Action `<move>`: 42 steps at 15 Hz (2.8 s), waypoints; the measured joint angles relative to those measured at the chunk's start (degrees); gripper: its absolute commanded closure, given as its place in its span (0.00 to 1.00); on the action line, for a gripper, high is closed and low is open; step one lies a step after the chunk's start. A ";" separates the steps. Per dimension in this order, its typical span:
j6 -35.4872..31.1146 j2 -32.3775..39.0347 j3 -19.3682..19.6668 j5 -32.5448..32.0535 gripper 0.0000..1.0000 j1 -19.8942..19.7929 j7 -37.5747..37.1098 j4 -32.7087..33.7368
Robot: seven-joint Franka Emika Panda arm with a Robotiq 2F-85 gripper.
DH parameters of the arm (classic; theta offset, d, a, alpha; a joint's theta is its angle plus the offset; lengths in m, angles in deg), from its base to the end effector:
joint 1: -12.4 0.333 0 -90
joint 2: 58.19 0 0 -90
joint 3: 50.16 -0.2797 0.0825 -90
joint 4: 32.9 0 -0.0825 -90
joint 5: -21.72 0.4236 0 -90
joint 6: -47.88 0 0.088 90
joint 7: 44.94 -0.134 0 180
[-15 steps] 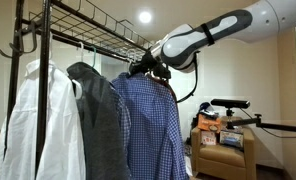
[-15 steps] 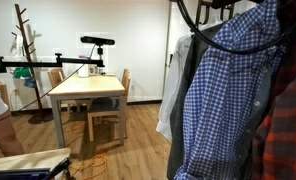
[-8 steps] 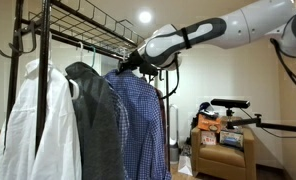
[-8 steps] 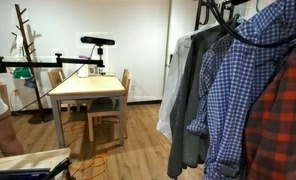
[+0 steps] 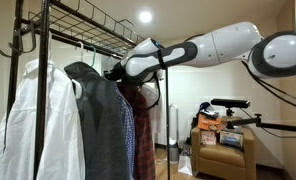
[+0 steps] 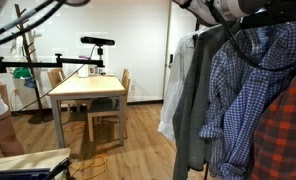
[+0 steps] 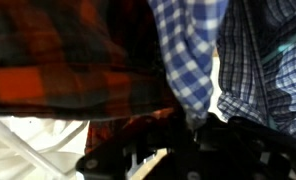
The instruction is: Unhang the blue checkered shirt on the right side of the rail, hang the blue checkered shirt back on the rail
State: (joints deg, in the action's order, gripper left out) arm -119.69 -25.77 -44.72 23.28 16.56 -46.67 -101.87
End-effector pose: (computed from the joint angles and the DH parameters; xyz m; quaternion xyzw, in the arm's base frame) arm 0.8089 0.0033 0.5499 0.8371 -0.0115 0.5469 0.0054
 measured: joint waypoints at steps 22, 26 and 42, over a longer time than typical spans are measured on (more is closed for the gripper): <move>-7.75 -2.97 4.47 1.40 0.92 1.96 -9.00 -10.34; -14.10 -7.42 9.37 1.38 0.92 5.75 -11.32 -17.84; -12.71 -10.24 12.71 0.89 0.92 11.70 -11.21 -14.21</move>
State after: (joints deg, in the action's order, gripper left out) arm -132.40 -36.01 -32.01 24.18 28.25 -57.87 -116.07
